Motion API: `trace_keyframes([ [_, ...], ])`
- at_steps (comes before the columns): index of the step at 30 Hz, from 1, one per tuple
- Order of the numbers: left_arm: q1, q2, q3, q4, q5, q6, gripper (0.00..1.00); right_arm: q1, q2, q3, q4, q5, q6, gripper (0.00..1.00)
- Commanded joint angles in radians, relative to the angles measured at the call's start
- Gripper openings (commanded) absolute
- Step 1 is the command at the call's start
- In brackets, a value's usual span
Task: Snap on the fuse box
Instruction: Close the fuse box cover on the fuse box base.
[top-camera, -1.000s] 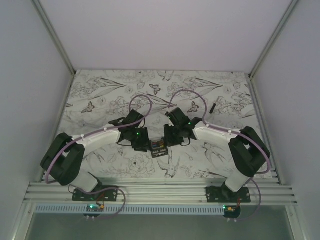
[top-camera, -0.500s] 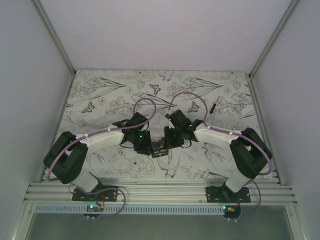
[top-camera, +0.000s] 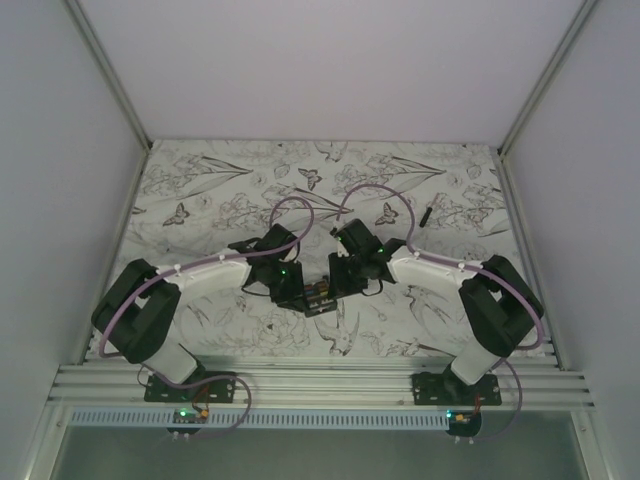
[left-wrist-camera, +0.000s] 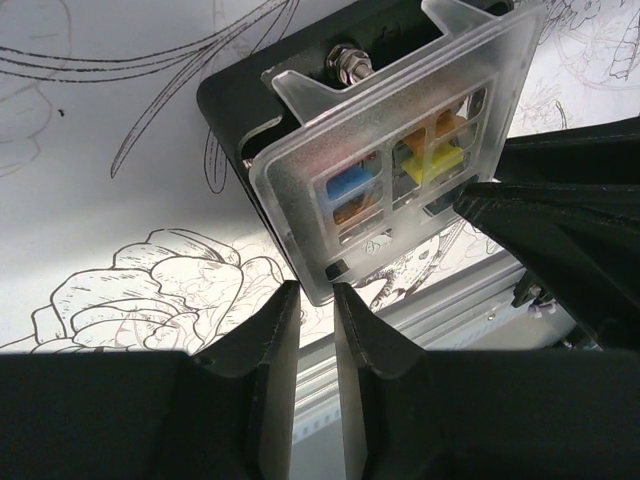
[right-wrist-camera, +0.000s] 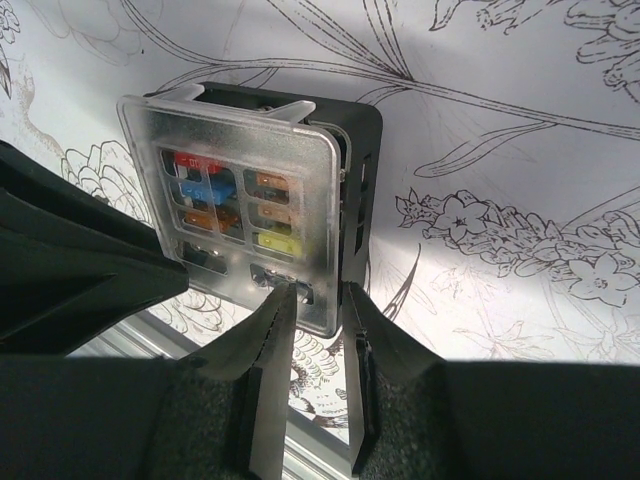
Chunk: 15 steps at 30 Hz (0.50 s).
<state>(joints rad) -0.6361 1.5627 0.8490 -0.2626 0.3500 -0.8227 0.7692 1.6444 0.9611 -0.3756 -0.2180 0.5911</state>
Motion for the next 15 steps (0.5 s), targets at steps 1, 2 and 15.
trace_keyframes([
  [1, -0.036, 0.008, -0.003, -0.029, -0.017, 0.004, 0.23, 0.017, 0.038, 0.036, -0.027, 0.034, -0.018, 0.28],
  [2, -0.046, -0.001, 0.003, -0.027, -0.022, 0.008, 0.23, 0.016, 0.038, 0.05, -0.027, 0.05, -0.023, 0.29],
  [15, -0.051, -0.134, 0.029, -0.06, -0.095, 0.04, 0.4, 0.016, -0.051, 0.091, -0.052, 0.153, -0.026, 0.41],
])
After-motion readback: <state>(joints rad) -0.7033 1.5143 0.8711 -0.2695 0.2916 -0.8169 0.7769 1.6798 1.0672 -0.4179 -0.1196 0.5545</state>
